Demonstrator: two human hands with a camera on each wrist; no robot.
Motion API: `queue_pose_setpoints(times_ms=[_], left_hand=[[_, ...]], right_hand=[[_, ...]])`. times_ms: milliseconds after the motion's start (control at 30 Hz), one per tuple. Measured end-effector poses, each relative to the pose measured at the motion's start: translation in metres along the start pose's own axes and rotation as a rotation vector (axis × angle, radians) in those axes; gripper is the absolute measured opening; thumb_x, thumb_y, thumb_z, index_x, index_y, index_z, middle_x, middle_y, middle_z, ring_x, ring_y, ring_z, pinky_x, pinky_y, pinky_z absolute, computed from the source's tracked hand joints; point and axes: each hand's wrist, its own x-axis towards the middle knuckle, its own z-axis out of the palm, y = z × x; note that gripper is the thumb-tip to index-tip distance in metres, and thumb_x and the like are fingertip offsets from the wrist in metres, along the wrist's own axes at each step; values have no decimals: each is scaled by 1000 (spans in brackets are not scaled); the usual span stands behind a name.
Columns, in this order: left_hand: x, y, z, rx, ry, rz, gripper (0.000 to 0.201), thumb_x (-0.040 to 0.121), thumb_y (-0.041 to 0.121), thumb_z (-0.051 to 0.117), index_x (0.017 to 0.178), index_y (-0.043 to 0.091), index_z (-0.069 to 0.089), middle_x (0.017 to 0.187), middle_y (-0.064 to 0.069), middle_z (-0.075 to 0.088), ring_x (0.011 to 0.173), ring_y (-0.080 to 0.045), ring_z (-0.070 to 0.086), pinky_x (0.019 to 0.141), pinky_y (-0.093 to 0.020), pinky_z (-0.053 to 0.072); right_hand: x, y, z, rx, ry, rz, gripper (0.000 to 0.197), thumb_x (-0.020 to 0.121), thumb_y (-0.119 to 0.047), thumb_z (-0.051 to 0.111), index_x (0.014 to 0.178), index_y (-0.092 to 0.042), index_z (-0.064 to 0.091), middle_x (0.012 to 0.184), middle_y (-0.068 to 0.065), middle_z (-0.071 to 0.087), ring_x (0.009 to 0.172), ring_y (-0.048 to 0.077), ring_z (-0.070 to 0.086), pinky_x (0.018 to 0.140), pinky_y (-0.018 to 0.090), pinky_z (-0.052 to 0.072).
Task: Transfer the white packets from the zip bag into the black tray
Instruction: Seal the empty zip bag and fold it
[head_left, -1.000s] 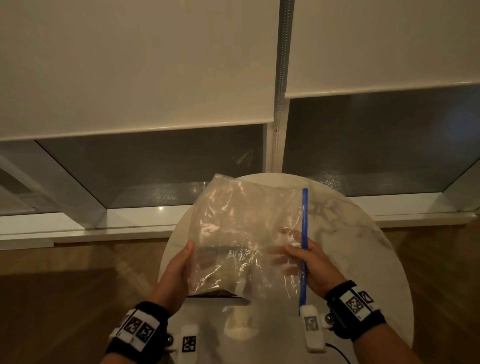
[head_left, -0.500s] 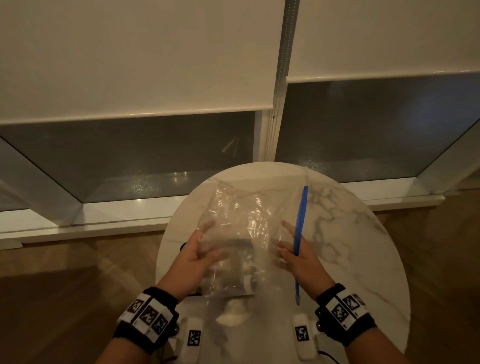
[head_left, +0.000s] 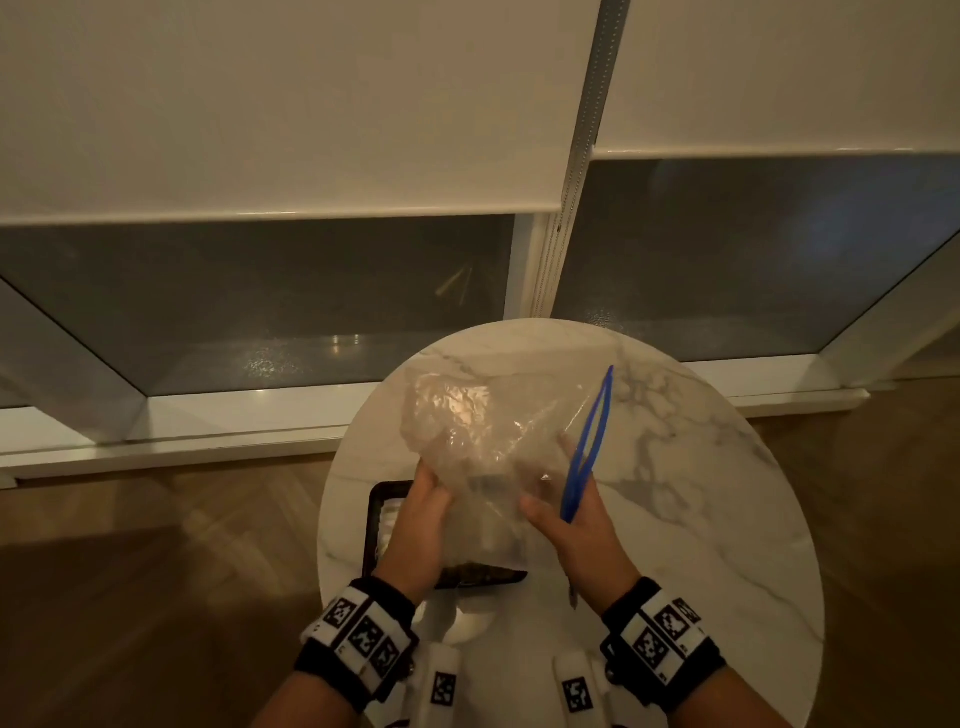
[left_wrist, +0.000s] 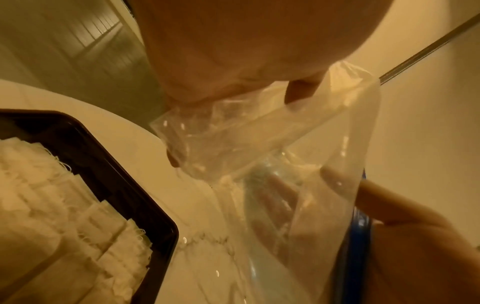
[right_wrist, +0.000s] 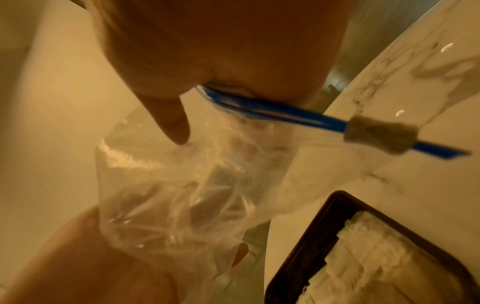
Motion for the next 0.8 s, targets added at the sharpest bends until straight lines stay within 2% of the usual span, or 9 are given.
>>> queue_pose_setpoints(times_ms=[100, 167, 267, 333, 400, 467, 600, 633, 800], left_hand=[[-2, 3, -16, -72, -69, 13, 77, 82, 74, 56, 148, 40, 34, 139, 15, 57, 126, -5, 56, 95, -27, 52], [-1, 6, -21, 52, -84, 13, 90, 62, 77, 74, 138, 44, 40, 133, 14, 61, 122, -5, 59, 92, -26, 53], [8, 5, -22, 170, -25, 17, 76, 64, 51, 89, 128, 38, 52, 119, 9, 71, 114, -13, 66, 89, -28, 56], [14, 7, -26, 107, 48, 10, 64, 78, 21, 83, 133, 35, 51, 116, 2, 73, 108, -17, 69, 84, -30, 58], [18, 12, -34, 68, 85, -9, 57, 88, 5, 71, 134, 31, 52, 108, -12, 74, 97, -25, 72, 73, -29, 60], [20, 16, -40, 87, 75, -10, 52, 92, 1, 65, 132, 33, 54, 98, -18, 75, 90, -32, 73, 68, -32, 60], [26, 21, -50, 58, 38, -44, 38, 91, -1, 64, 116, 27, 62, 102, -12, 76, 94, -44, 70, 83, -65, 54], [27, 21, -53, 54, 27, -51, 34, 89, -2, 64, 112, 24, 64, 103, -12, 76, 94, -45, 69, 85, -68, 50], [26, 36, -56, 66, -103, -99, 25, 86, -12, 63, 97, 6, 74, 89, -7, 77, 80, -23, 73, 68, -34, 61]], right_hand=[[12, -4, -3, -35, 68, 13, 51, 89, -6, 69, 132, -28, 52, 115, -3, 72, 108, 9, 68, 90, 22, 54], [17, -6, -5, -17, 97, 19, 42, 87, 0, 70, 122, -21, 60, 92, -1, 76, 93, 14, 72, 80, 23, 56], [22, -8, -9, 22, 83, 44, 34, 88, 2, 68, 117, -14, 62, 83, 5, 76, 84, 19, 73, 72, 24, 56], [25, -6, -18, 41, 106, 73, 29, 92, -1, 64, 119, -11, 62, 88, 12, 76, 87, 28, 73, 74, 32, 58], [27, -5, -29, 75, 95, 91, 25, 96, -4, 58, 120, -10, 63, 98, 14, 76, 92, 35, 72, 78, 41, 58], [26, -7, -38, 75, 22, 98, 25, 99, -6, 52, 122, -11, 61, 107, 14, 74, 94, 39, 71, 77, 40, 59], [25, -17, -51, 111, -80, 127, 30, 99, -3, 48, 127, -11, 57, 112, 17, 72, 94, 43, 69, 73, 40, 60], [25, -18, -55, 128, -83, 140, 30, 99, -2, 47, 126, -9, 57, 112, 19, 72, 94, 44, 68, 73, 41, 60], [26, -26, -71, 146, -76, 136, 16, 98, 2, 46, 101, 3, 62, 101, 23, 72, 91, 43, 70, 78, 48, 60]])
